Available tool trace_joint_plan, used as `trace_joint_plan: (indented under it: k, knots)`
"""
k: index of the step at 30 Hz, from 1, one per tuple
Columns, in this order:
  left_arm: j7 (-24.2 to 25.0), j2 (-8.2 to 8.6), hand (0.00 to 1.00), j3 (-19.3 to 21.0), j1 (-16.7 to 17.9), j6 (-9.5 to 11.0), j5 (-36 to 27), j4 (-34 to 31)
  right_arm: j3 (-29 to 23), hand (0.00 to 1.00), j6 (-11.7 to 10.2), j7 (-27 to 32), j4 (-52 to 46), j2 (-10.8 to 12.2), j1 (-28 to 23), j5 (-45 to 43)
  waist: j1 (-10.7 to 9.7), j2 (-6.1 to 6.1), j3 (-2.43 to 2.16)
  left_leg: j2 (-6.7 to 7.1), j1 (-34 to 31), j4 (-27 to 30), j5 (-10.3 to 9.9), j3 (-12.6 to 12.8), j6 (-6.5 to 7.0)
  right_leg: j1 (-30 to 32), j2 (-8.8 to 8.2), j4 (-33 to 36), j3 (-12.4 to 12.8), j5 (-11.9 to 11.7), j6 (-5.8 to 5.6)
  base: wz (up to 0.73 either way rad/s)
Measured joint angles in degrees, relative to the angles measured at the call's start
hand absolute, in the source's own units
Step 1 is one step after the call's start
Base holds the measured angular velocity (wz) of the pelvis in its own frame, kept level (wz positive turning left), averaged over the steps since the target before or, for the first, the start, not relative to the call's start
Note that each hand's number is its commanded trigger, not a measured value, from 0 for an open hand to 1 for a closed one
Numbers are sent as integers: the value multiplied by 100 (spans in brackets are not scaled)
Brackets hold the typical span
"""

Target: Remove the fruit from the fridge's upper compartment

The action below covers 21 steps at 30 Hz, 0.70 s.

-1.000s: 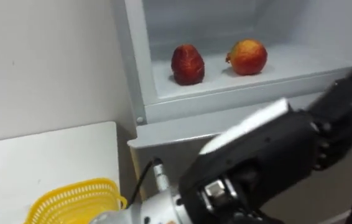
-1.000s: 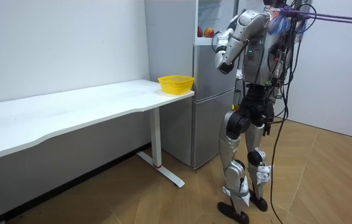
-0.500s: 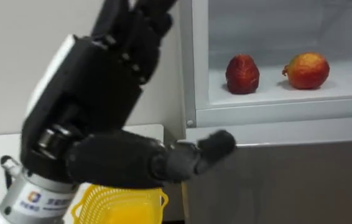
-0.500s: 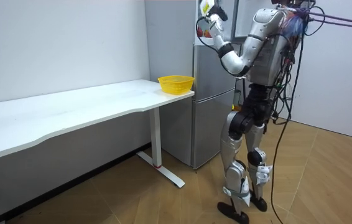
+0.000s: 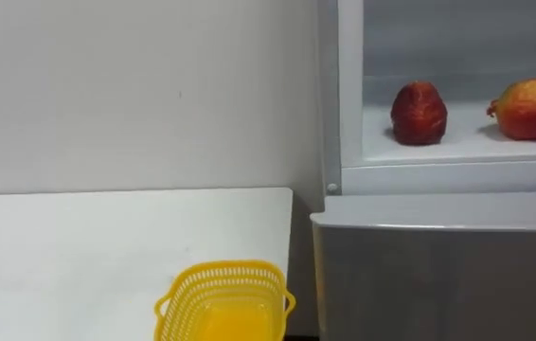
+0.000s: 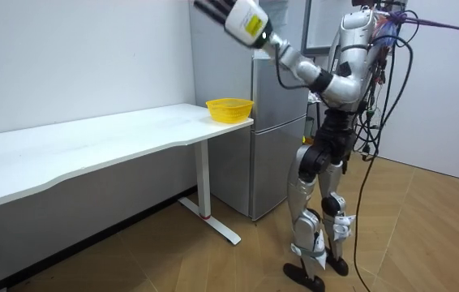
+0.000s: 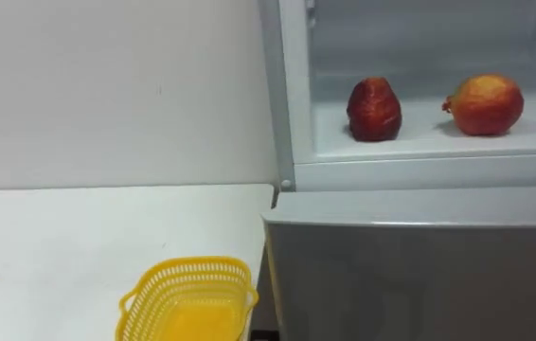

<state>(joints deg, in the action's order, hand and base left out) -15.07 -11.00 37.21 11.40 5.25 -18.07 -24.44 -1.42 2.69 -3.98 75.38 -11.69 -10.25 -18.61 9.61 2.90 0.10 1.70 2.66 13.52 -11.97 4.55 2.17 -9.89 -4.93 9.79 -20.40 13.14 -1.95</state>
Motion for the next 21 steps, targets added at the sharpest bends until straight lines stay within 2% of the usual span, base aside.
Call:
trace_joint_plan:
  k: [3, 4, 6, 8, 11, 12, 13, 14, 15, 16, 18, 20, 21]
  knots:
    - [-567, 8, 0, 7, 209, 3, -2, 497, 4, 0, 56, -58, -122, -6, 7, 11, 11, -28, 5, 7, -19, -8, -18, -61, 20, -6, 1, -8, -18, 7, -2, 6]
    - [-742, 15, 0, 5, 262, 20, -25, 761, 3, 0, 60, -49, -194, -7, 2, 2, -4, -64, 22, 11, -15, -10, -17, -74, 20, -4, 2, -8, -10, 7, -1, -4]
    - [-951, 21, 0, -36, 325, 20, -119, 1299, 17, 0, 60, -44, -267, -7, 2, 7, 7, -49, 13, 14, -16, -12, -18, -73, 21, 10, -1, -4, -7, 7, -1, -6]
    - [-1154, 66, 0, -162, 483, 19, -534, 2007, 26, 0, 90, -50, -356, 5, -18, 56, 0, -27, 0, 17, 1, -28, -17, -69, 22, 12, -3, -6, -1, 5, 0, -4]
    - [-1461, 259, 0, -348, 588, 12, -762, 2877, 26, 0, 197, -44, -371, 39, -50, 85, -10, -50, -11, 18, 11, -57, -15, -76, 20, 6, 2, 14, -9, 4, 1, 0]
    - [-1518, 299, 0, -409, 602, 15, -758, 3056, 26, 0, 226, -45, -373, 40, -54, 77, -12, -69, -20, 19, 14, -63, -15, -80, 20, 6, 2, 14, -14, 4, 1, 0]
    - [-1586, 348, 0, -523, 598, 13, -770, 3477, 19, 0, 271, -55, -378, 34, -56, 48, -11, -89, -37, 19, 43, -65, -14, -79, 18, 0, 1, 18, -14, 4, 0, 0]
    - [-1602, 373, 0, -614, 599, 11, -825, 3911, 18, 0, 297, -86, -411, 38, -63, 0, -19, -122, -35, 17, 82, -81, -12, -78, 16, -21, 1, 24, -14, 4, 1, -4]
    - [-1607, 374, 0, -665, 598, 7, -898, 4102, 17, 0, 298, -110, -421, 40, -61, -4, -30, -58, -49, 12, 91, -83, -13, -82, 16, -33, 6, 26, -18, 4, 0, -3]
    - [-1642, 381, 0, -779, 598, 0, -1016, 4412, 19, 0, 303, -149, -439, 45, -46, -5, -50, -122, -37, 10, 98, -82, -14, -88, 14, -50, 6, 31, -29, 4, 0, 0]
    - [-1638, 376, 0, -986, 572, 14, -1166, 4889, 21, 0, 316, -196, -443, 41, -29, -2, -56, -161, -23, 0, 94, -105, -20, -105, 11, -22, 4, 111, -49, 3, 0, 0]
    - [-1569, 390, 0, -1183, 543, 8, -1500, 5547, 20, 0, 318, -197, -459, 59, 2, 2, -139, -194, -25, 27, 94, -128, -25, -181, 17, -36, -6, 111, -58, 4, -1, 0]
    - [-1571, 403, 0, -1212, 543, 5, -1556, 5660, 20, 0, 320, -198, -467, 75, 1, 2, -148, -193, -33, 28, 95, -128, -25, -185, 17, -36, -7, 112, -55, 4, -1, 0]
